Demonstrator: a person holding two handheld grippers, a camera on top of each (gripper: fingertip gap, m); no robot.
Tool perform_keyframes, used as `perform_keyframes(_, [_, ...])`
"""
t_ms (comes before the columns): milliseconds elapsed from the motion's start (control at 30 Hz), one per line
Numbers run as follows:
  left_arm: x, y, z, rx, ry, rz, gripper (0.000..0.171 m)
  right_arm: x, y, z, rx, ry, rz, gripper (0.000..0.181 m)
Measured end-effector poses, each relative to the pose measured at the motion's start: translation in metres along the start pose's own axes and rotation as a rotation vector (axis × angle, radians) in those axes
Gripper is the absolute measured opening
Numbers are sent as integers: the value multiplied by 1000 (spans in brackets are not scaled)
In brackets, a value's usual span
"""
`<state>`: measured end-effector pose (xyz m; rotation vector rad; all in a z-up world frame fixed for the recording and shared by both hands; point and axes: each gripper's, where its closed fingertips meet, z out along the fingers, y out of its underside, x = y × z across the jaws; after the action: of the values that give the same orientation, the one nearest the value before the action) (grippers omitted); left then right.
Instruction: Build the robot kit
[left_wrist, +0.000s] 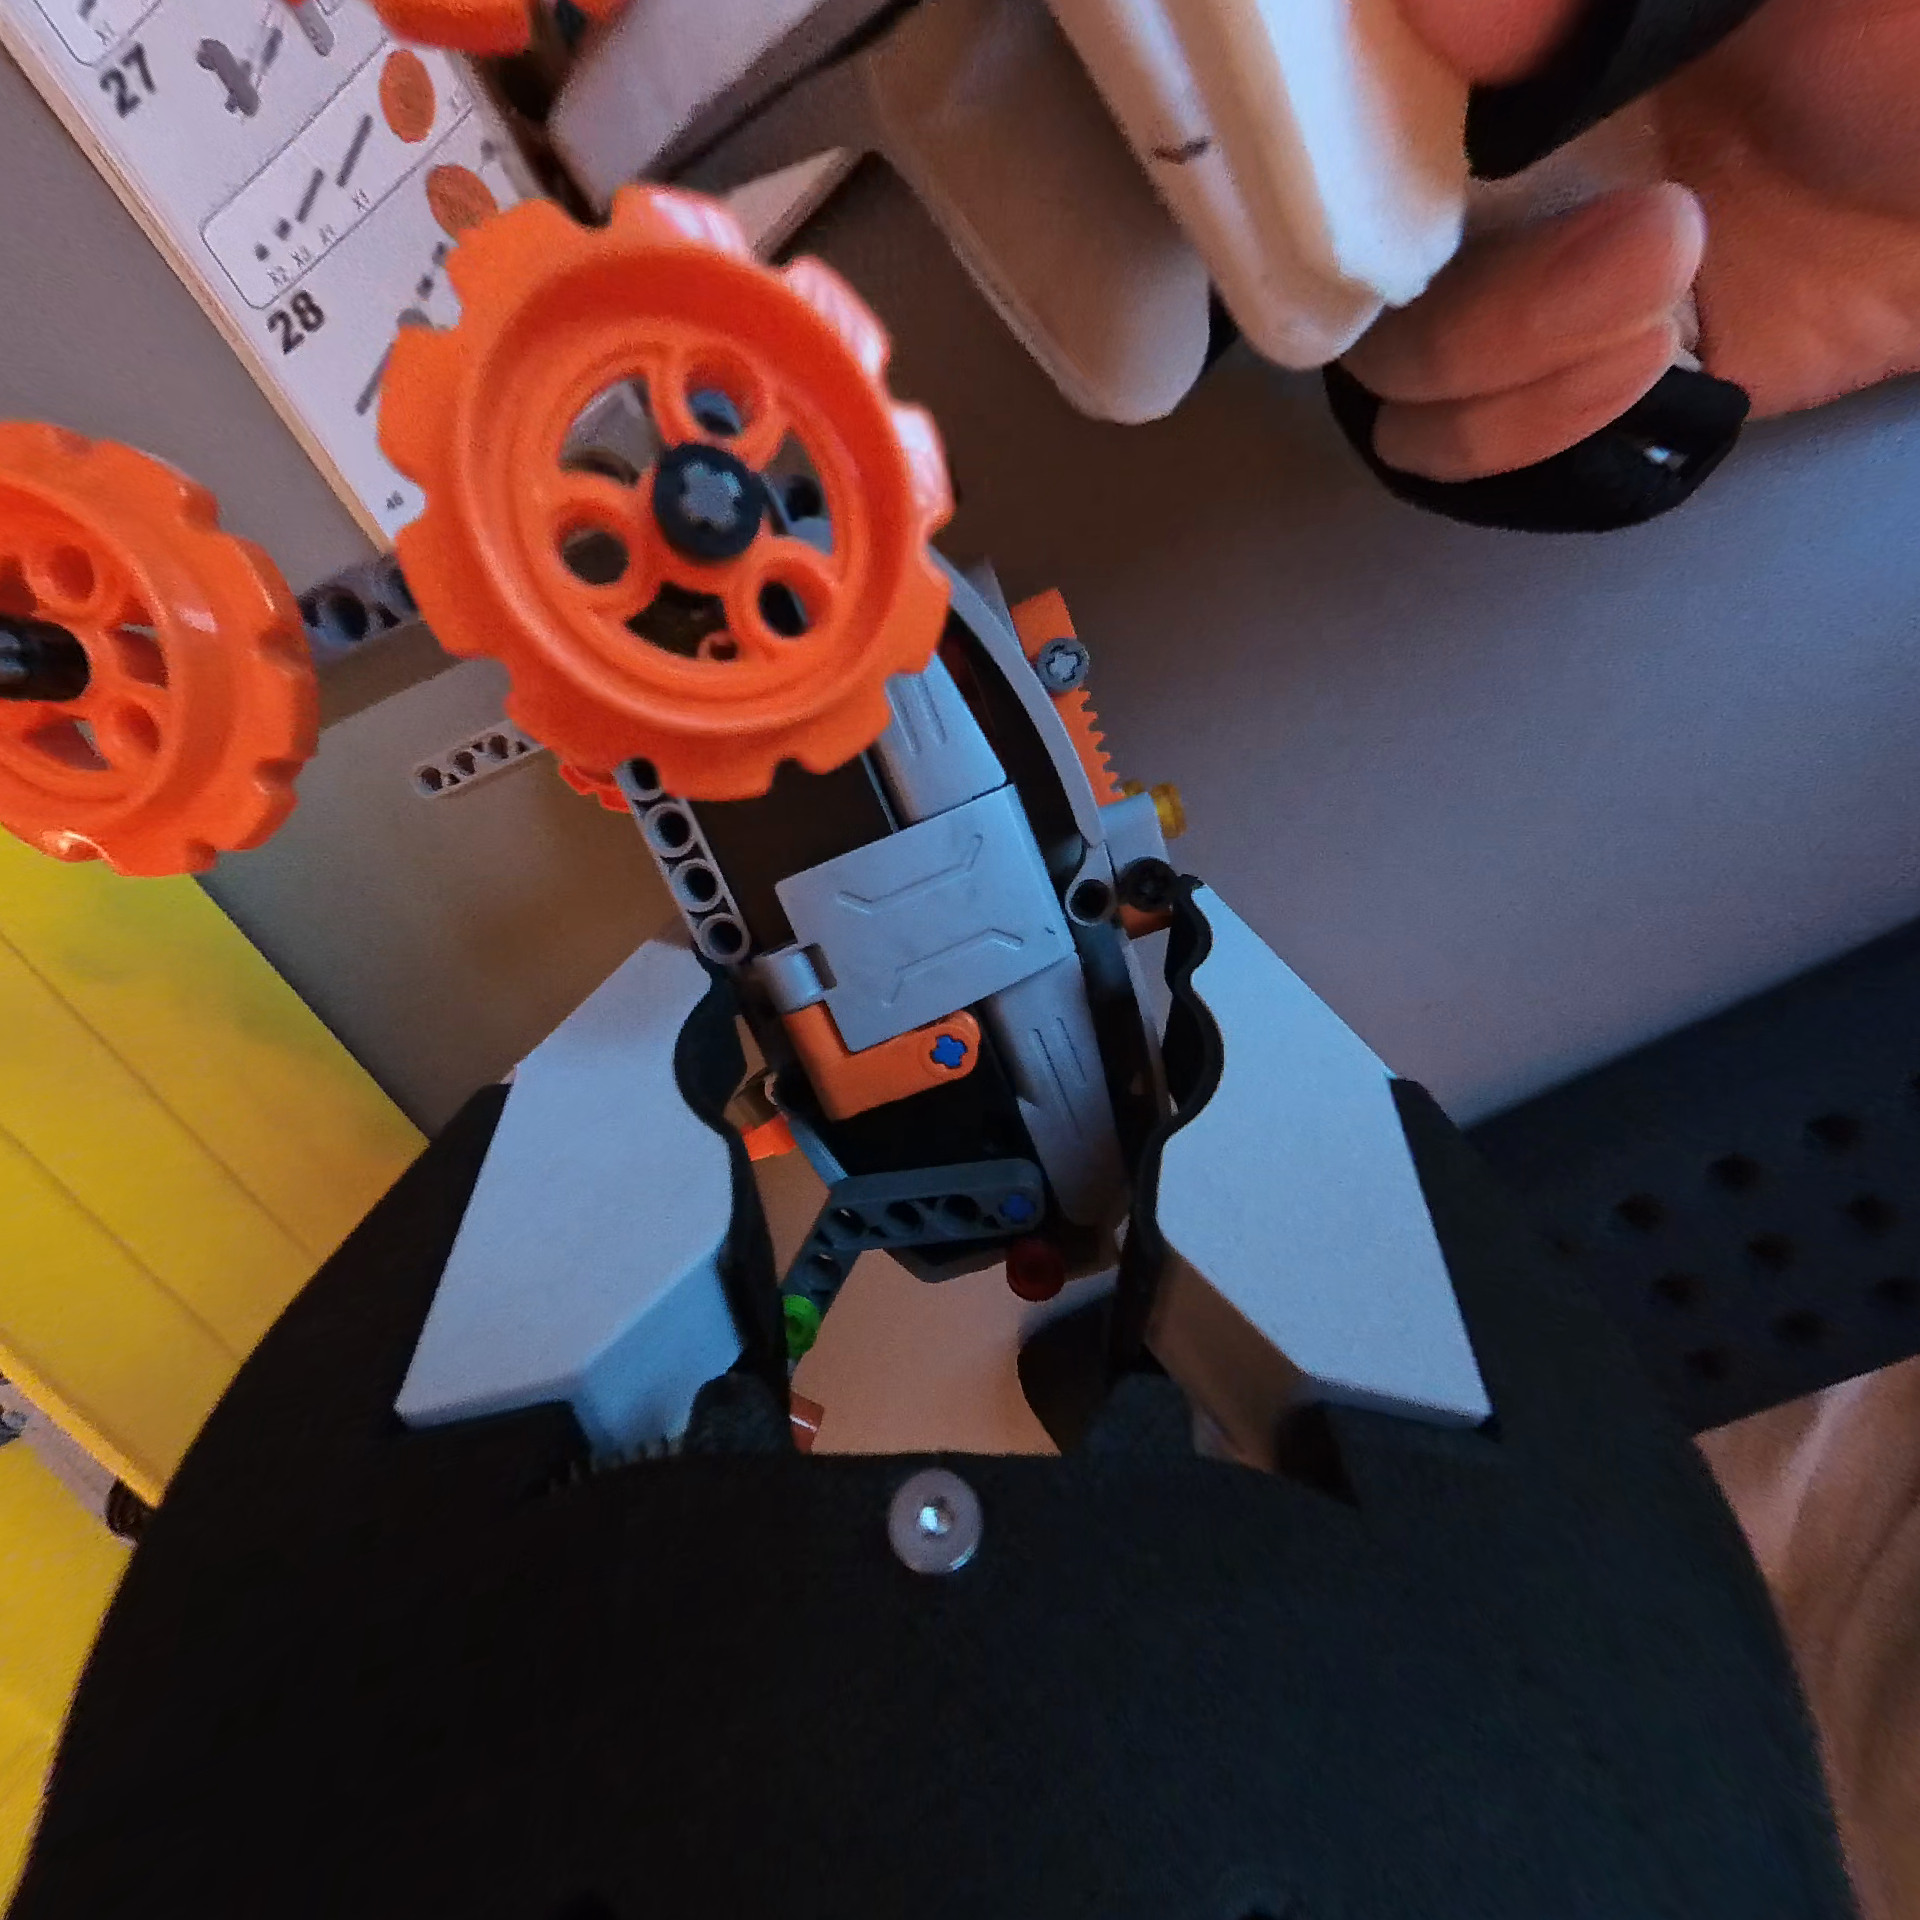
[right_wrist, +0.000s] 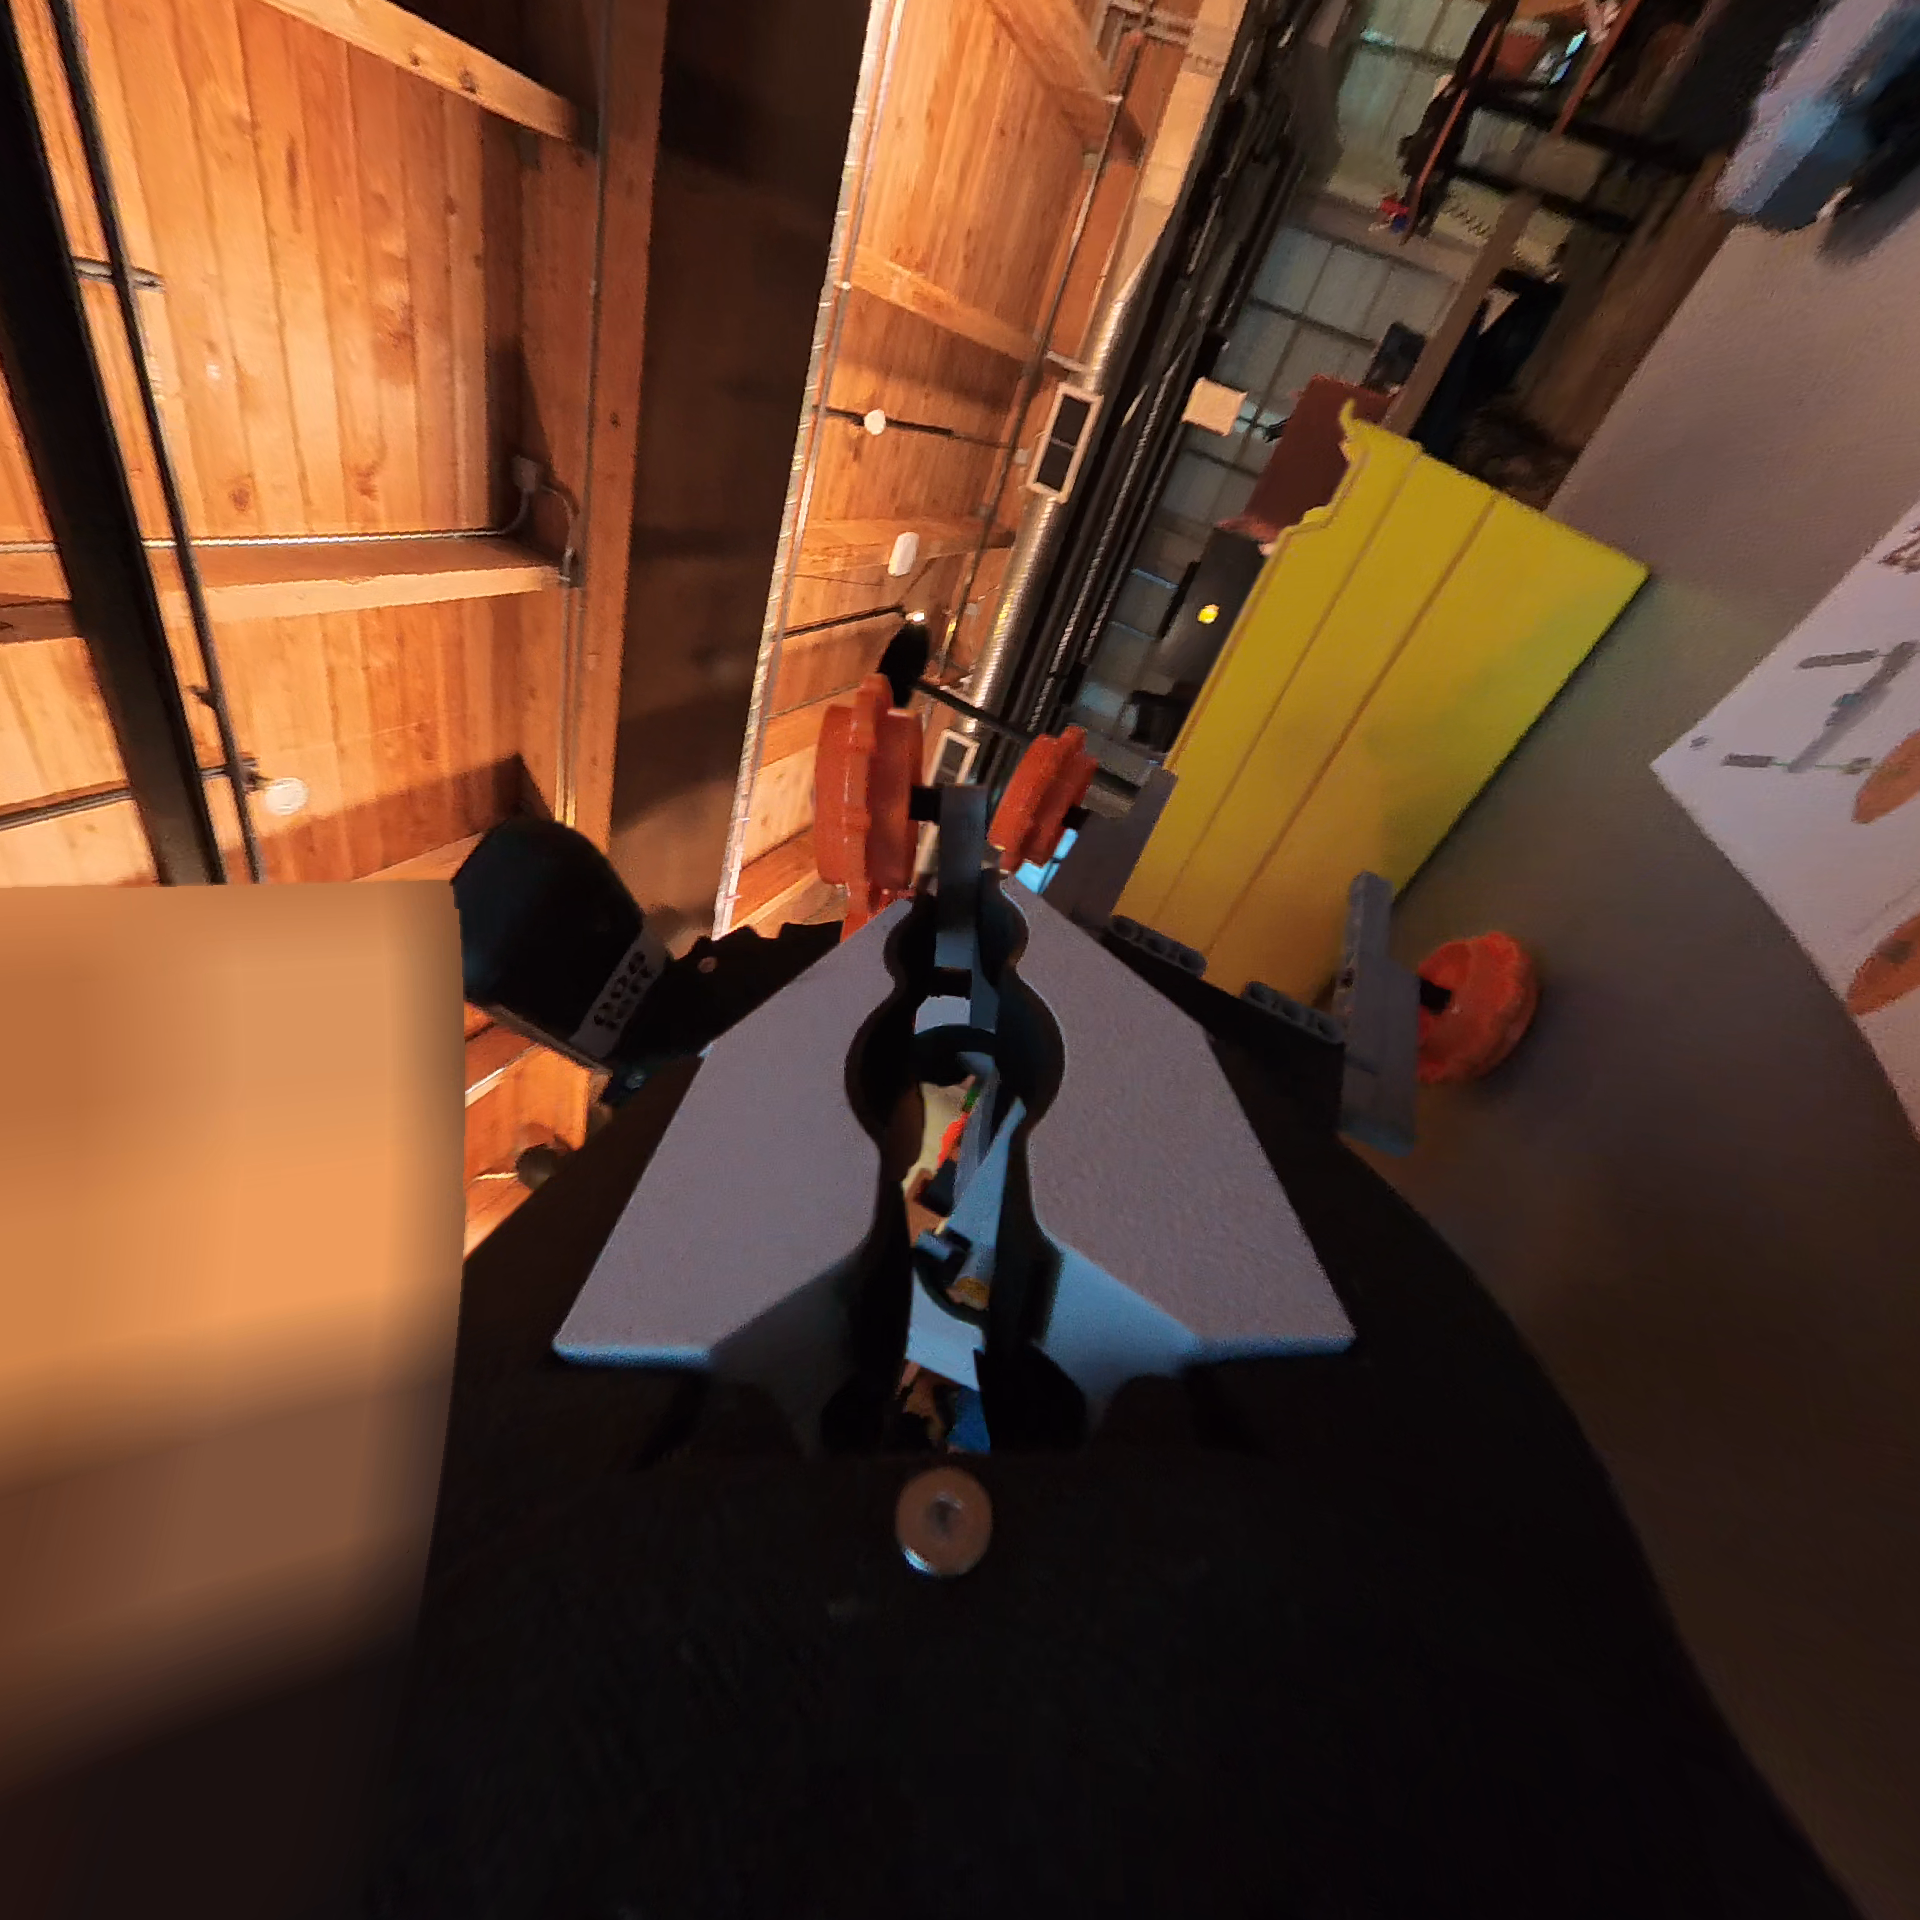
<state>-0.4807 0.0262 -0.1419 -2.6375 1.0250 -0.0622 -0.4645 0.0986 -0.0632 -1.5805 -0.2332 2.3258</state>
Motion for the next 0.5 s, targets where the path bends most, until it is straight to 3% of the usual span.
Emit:
perform_keyframes(200, [-1, -2, 0, -25, 0, -24, 81, 6, 4, -1, 30, 33, 94, 7])
perform_keyframes(500, [1, -4, 1, -47, -15, -75, 80, 6, 5, -1, -2, 145, -129, 8])
